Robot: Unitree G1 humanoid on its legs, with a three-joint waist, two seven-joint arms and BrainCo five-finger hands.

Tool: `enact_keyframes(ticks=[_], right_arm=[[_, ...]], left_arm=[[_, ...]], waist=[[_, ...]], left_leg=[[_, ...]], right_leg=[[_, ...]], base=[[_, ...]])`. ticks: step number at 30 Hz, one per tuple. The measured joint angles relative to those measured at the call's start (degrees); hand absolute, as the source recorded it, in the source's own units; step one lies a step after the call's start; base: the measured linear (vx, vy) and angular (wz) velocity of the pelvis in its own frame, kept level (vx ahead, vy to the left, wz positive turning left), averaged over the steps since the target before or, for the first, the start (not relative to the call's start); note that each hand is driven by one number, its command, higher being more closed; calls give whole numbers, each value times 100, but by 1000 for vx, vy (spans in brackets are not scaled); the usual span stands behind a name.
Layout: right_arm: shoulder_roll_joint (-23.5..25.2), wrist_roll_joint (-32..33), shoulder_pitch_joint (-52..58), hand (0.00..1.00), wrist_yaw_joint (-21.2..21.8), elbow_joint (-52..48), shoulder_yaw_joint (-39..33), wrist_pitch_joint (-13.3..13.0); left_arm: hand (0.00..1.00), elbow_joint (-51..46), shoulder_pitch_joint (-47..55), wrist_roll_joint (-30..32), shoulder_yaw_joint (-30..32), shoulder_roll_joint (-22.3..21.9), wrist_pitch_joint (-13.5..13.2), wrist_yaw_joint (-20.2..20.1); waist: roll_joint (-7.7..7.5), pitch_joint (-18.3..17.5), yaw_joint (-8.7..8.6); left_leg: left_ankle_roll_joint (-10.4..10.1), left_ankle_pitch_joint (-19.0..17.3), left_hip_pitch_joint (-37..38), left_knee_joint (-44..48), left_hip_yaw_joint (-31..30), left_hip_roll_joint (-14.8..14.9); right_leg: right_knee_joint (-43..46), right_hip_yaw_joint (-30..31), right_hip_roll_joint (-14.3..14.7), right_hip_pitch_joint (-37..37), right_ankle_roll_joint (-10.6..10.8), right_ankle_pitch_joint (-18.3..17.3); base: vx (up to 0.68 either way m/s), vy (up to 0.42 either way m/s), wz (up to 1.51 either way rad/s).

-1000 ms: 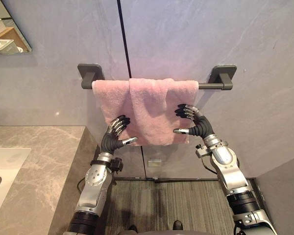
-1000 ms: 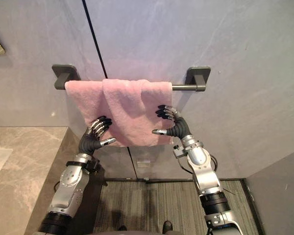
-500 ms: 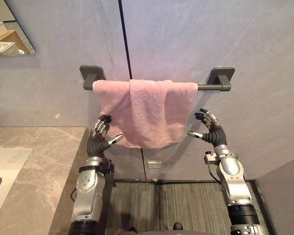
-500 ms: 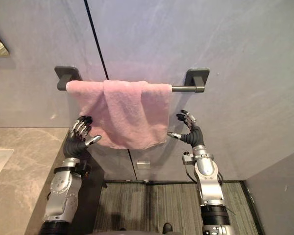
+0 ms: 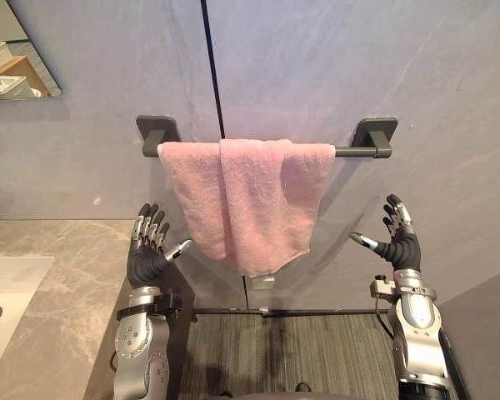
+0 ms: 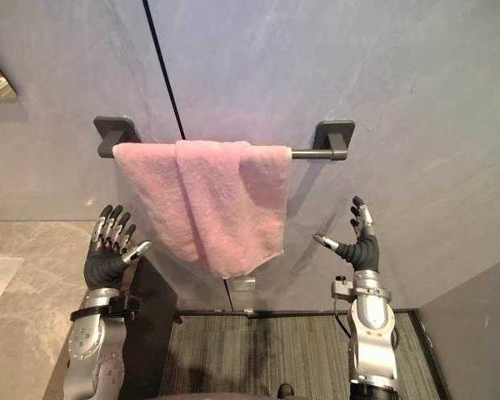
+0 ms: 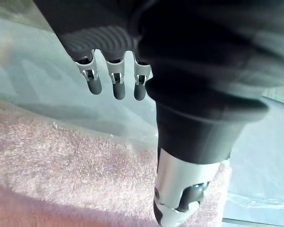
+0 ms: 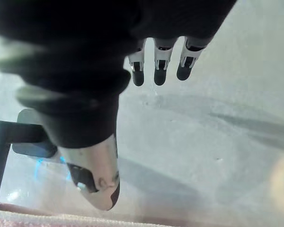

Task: Organize washtable

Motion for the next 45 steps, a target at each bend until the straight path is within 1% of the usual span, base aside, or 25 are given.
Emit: enact_keyframes(ticks=[2, 4, 9, 12, 14, 15, 17, 21, 29, 33, 37, 40, 45], right_arm=[[96, -3, 208, 0, -15, -173, -67, 5], [137, -20, 306, 0, -17, -202, -103, 5], [184, -86, 813, 0, -12, -220, -92, 9], [288, -111, 1076, 0, 20, -89, -65, 9], [286, -247, 1267, 0, 20, 305, -35, 13], [285, -287, 1297, 0, 21, 427, -34, 17], [285, -335, 1356, 0, 19, 987, -25, 68], [277, -336, 1360, 0, 5, 2007, 138, 112], [304, -334, 1311, 0, -8, 3208, 348, 126], [356, -329, 1323, 0, -68, 3511, 347, 140], [383, -322, 1299, 0, -120, 3777, 345, 142], [391, -319, 1258, 0, -125, 3999, 344, 172], [429, -305, 1175, 0, -203, 4428, 293, 258]], left_arm=[[0, -24, 115, 5, 1, -97, 0, -5], [0, -24, 259, 34, 1, -105, 0, -7], [0, 75, 436, 372, -3, -127, -6, -5], [0, 682, 506, 621, -13, -141, 7, 2], [0, 1257, 607, 799, -17, -180, 51, 11], [0, 1368, 624, 841, -16, -192, 63, 11], [0, 1805, 635, 1039, 5, -241, 134, 22], [0, 2674, 600, 1200, 60, -271, 230, 82], [0, 4068, 541, 1616, 109, -320, 278, 334], [0, 4488, 508, 1760, 109, -327, 362, 423], [0, 4818, 461, 1823, 109, -331, 371, 523], [0, 5066, 414, 1935, 109, -348, 375, 559], [0, 5391, 395, 1937, 117, -368, 393, 650]], waist=[[11, -5, 3], [33, -37, 4], [115, -138, 17], [116, -145, 9], [103, -155, 5], [94, -161, 7], [69, -193, 14], [84, -284, 14], [79, -300, 28], [49, -306, 28], [-16, -351, 27], [-26, -359, 30], [-24, -359, 33]], left_leg=[[-5, -12, 12, 2, 32, 11], [-3, -40, 32, 14, 75, 22], [-1, -65, 30, 35, 139, 65], [-20, -136, 22, 140, 161, 90], [-20, -184, 23, 204, 174, 103], [-20, -192, 22, 213, 175, 104], [-22, -213, 18, 223, 182, 107], [-21, -218, 6, 219, 230, 108], [-25, -218, 75, 214, 376, 115], [-30, -215, 102, 165, 443, 115], [-43, -205, 117, 121, 471, 112], [-55, -197, 120, 89, 473, 109], [-101, -162, 139, 9, 473, 110]], right_leg=[[105, 14, 4, -7, -10, -64], [158, 20, 8, -19, -5, -111], [327, 16, -2, -109, 6, -199], [407, 3, 2, -114, 12, -256], [502, 4, 3, -129, 12, -328], [511, 3, 3, -130, 10, -335], [551, 3, 3, -147, 10, -368], [646, 12, -9, -211, 29, -417], [747, 34, -25, -211, 32, -459], [763, 50, -32, -212, 32, -458], [754, 51, -35, -214, 33, -458], [726, 49, -34, -213, 34, -458], [667, 35, -20, -214, 36, -456]], base=[[-59, -5, -3], [-41, -7, -5], [-4, -6, -4], [-1, -2, -2], [0, 0, 0], [0, 0, 0], [0, 0, 0], [0, 0, 0], [-6, 1, -1], [-24, 2, -3], [0, 0, 0], [0, 0, 0], [33, -1, 1]])
